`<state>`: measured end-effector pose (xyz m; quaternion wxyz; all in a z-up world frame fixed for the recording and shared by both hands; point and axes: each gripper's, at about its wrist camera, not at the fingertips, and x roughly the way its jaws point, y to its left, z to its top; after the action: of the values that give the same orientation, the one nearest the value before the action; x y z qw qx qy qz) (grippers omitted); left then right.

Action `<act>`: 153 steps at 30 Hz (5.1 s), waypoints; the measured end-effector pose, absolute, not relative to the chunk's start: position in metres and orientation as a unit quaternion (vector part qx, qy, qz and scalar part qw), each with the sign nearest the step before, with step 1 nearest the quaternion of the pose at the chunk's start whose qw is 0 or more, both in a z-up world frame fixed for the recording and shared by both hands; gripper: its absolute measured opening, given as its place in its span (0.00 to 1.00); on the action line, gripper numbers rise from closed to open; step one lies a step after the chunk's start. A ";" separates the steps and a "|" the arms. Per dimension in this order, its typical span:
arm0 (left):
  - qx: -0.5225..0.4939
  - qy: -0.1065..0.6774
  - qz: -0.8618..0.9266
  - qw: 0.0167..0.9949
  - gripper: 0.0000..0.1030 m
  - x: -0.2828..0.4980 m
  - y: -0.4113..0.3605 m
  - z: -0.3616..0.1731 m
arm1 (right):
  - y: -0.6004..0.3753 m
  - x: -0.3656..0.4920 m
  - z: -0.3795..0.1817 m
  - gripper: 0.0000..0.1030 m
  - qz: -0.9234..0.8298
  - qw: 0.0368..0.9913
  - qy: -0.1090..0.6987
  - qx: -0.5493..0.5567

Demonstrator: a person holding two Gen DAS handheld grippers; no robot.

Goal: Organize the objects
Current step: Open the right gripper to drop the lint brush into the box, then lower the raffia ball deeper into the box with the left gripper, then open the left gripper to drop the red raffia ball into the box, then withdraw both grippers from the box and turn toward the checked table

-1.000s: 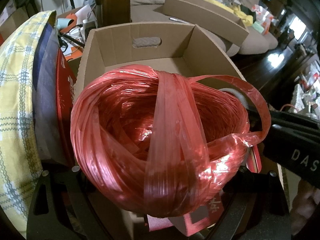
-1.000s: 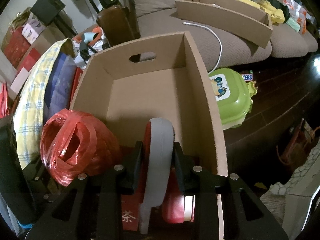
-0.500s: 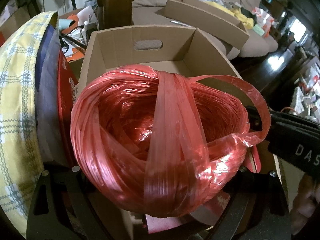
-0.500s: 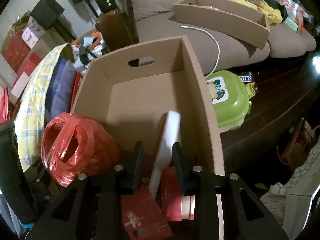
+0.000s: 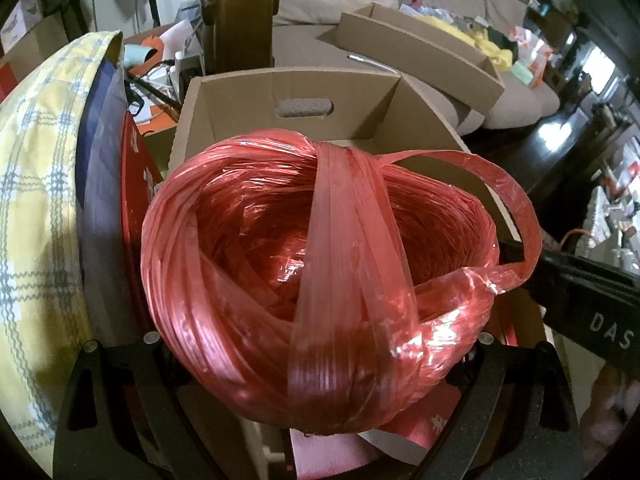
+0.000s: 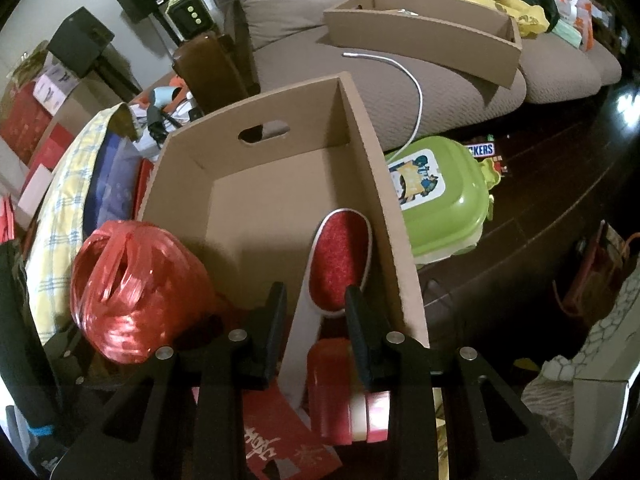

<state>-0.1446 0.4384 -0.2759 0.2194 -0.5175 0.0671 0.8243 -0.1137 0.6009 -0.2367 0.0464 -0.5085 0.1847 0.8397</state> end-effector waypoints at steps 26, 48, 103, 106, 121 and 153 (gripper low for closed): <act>-0.535 0.119 0.808 0.217 0.91 -0.148 0.457 -0.302 | 0.601 -0.115 -0.245 0.30 0.832 0.046 0.186 -0.520; -0.547 0.162 0.791 0.221 0.92 -0.146 0.472 -0.313 | 0.601 -0.115 -0.243 0.30 0.835 0.046 0.183 -0.517; -0.382 0.095 0.888 0.237 1.00 -0.115 0.440 -0.232 | 0.601 -0.104 -0.197 0.84 0.888 0.071 0.173 -0.421; -0.366 0.117 0.897 0.221 1.00 -0.109 0.442 -0.229 | 0.602 -0.100 -0.193 0.90 0.898 0.079 0.171 -0.399; -0.389 -0.023 0.861 0.327 1.00 -0.101 0.403 -0.195 | 0.597 -0.096 -0.185 0.99 0.914 0.099 0.138 -0.369; -0.342 -0.048 0.933 0.097 0.98 -0.101 0.117 -0.006 | 0.434 -0.071 -0.059 0.99 0.907 -0.153 0.207 -0.333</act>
<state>-0.1013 0.1170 -0.0064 0.0970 -0.3422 -0.0483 0.9334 -0.0712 0.4340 -0.0585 -0.1527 -0.3326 0.2065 0.9074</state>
